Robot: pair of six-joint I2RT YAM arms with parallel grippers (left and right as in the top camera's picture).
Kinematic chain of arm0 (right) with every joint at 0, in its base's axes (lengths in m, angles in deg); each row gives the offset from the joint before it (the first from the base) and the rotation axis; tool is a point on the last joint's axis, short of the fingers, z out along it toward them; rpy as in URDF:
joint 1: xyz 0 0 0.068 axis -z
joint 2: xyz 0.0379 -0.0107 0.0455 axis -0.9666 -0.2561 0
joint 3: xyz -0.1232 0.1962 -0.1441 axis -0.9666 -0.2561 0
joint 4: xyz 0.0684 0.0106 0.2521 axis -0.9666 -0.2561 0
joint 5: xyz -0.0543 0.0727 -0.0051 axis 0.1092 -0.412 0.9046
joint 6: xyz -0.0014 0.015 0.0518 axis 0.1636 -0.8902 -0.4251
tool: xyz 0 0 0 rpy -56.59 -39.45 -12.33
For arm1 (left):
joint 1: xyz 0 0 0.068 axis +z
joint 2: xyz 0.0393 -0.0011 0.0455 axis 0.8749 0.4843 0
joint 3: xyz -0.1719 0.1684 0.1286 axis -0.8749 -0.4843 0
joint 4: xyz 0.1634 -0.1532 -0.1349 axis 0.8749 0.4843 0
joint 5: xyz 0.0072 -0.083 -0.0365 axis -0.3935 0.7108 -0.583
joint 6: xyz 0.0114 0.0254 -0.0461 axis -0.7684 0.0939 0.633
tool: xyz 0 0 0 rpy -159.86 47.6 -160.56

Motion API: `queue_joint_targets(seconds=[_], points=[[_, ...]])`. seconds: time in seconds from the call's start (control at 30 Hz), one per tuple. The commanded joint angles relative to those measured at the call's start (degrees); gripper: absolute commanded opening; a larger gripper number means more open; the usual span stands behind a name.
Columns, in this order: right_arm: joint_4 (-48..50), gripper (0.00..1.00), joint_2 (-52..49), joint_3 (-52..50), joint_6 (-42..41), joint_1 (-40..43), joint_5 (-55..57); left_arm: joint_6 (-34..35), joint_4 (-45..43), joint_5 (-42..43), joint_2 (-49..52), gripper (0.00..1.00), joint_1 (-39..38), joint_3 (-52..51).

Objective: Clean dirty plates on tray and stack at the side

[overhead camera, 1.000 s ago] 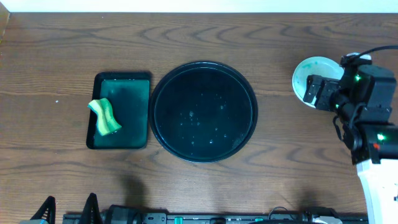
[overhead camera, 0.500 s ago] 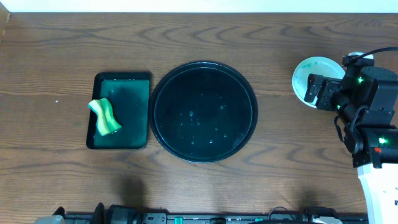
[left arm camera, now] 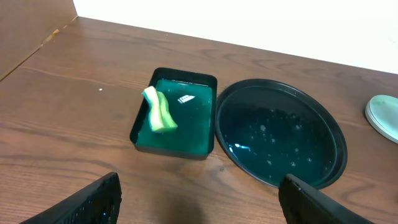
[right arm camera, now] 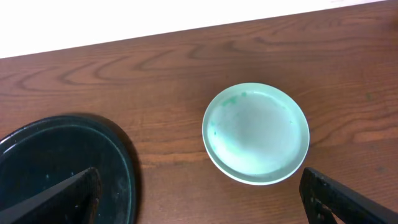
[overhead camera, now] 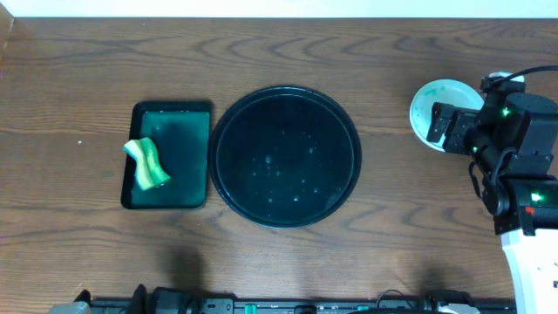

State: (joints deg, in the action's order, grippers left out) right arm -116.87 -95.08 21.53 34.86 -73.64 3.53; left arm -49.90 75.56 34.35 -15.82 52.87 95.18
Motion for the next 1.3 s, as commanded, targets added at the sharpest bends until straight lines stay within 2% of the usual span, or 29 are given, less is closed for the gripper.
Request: queue_joint_targets(seconds=[0.0,0.4,0.73,1.27], points=[[0.3,0.99,0.2,0.3,0.6,-0.4,-0.3,-1.0,0.2,-0.3,0.1,0.81,-0.3,-0.2],[0.4,0.99,0.2,0.3,0.5,-0.5,-2.5,-1.0,0.2,-0.3,0.1,0.81,-0.3,-0.2],[-3.7,0.99,0.2,0.3,0.4,-0.5,-21.8,-1.0,0.2,-0.3,0.1,0.81,-0.3,-0.2],[-2.7,0.99,0.2,0.2,1.5,-0.4,-16.9,-1.0,0.2,-0.3,0.1,0.81,-0.3,-0.2]])
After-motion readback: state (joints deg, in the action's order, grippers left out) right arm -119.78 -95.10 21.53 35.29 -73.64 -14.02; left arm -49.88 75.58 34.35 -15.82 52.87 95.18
